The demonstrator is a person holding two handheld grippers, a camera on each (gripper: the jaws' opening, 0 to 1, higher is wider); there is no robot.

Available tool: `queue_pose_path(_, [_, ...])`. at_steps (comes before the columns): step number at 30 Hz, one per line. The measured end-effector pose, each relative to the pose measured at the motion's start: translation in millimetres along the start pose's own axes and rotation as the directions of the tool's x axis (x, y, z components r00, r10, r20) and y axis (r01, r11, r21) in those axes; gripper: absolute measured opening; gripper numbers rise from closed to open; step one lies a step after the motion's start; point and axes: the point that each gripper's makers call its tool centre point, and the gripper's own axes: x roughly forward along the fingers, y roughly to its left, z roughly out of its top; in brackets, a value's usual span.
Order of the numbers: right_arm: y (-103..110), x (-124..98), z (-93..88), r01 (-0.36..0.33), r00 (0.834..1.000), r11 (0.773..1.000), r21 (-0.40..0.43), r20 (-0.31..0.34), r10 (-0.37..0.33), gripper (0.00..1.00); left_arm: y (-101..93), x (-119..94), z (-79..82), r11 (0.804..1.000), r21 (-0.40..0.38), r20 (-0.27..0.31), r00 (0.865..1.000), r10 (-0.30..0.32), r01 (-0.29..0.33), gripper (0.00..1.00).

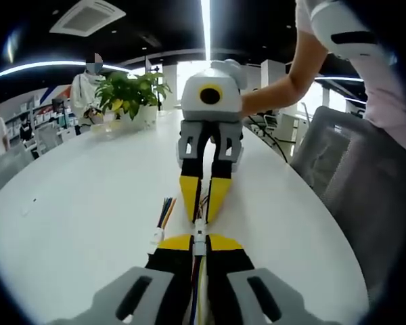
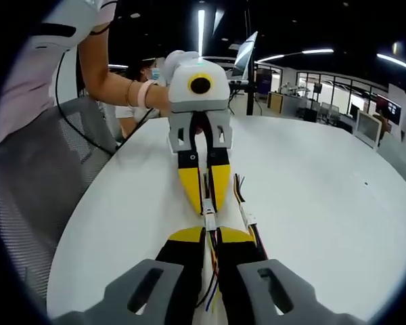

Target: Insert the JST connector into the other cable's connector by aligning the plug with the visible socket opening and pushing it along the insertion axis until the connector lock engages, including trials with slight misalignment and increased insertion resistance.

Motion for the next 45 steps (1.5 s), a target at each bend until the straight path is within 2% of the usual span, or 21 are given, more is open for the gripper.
queue_pose_path(16, [3, 4, -4.8, -0.013, 1.0, 1.0, -0.002, -0.024, 0.013, 0.03, -6.7, 6, 5.3, 1.0, 0.019, -0.025, 1.0, -0.011, 0.011, 0.0])
queue_pose_path(24, [5, 4, -4.2, -0.014, 0.999, 0.999, 0.035, -0.032, 0.015, 0.03, -7.9, 7, 7.2, 0.999, 0.041, -0.026, 1.0, -0.013, 0.014, 0.0])
queue_pose_path(30, [9, 9, -2.4, -0.03, 0.999, 0.999, 0.015, -0.044, 0.03, 0.03, -12.5, 11, 5.5, 0.996, 0.078, -0.045, 0.999, -0.03, 0.033, 0.0])
queue_pose_path(45, [6, 8, 0.3, -0.023, 1.0, 1.0, 0.016, -0.004, 0.023, 0.03, -8.1, 6, 4.9, 0.998, 0.061, 0.006, 1.0, -0.008, 0.008, 0.0])
